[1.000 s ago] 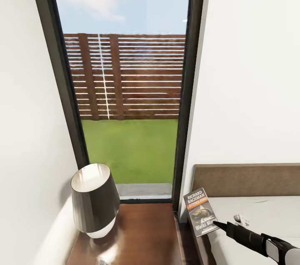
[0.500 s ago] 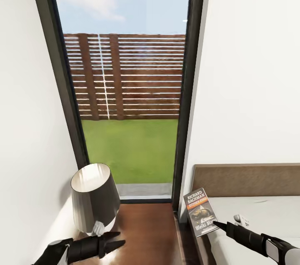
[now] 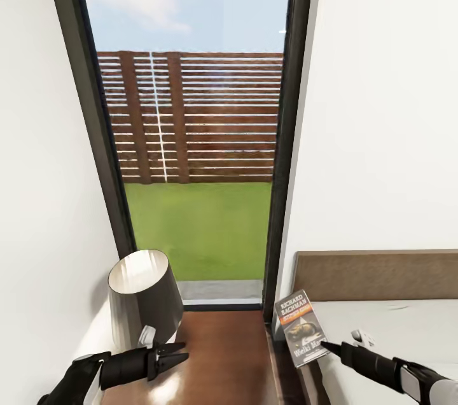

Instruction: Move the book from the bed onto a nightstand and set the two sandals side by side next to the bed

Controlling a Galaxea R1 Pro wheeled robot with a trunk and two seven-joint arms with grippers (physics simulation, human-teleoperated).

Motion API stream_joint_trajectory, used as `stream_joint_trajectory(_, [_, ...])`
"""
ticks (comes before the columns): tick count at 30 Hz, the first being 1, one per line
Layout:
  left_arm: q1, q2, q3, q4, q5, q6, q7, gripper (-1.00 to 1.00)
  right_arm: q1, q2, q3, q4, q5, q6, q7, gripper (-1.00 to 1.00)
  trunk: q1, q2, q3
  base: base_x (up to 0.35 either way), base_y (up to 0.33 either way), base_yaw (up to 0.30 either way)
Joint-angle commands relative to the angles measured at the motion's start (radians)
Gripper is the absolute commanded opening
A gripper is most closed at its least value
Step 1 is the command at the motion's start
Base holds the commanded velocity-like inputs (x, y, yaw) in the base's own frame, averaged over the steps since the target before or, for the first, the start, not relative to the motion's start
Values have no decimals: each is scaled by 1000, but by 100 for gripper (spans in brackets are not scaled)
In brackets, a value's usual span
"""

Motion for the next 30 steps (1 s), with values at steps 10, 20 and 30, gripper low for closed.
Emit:
stream_joint_trajectory(10, [-1,-4,2,-2,-11,15,-13,100,-1,85,3,2,73,16,5,-100,0,-1,0,0,0,0])
stream_joint_trajectory(20, [-1,-4,5,0,-11,16,-10,100,-2,224,2,-12,106,185,7,-100,0,-1,0,0,0,0])
stream_joint_trajectory(30, [-1,-4,8,0,-12,15,-5,100,-8,337,-3,-229,101,360,6,-100,0,-1,0,0,0,0])
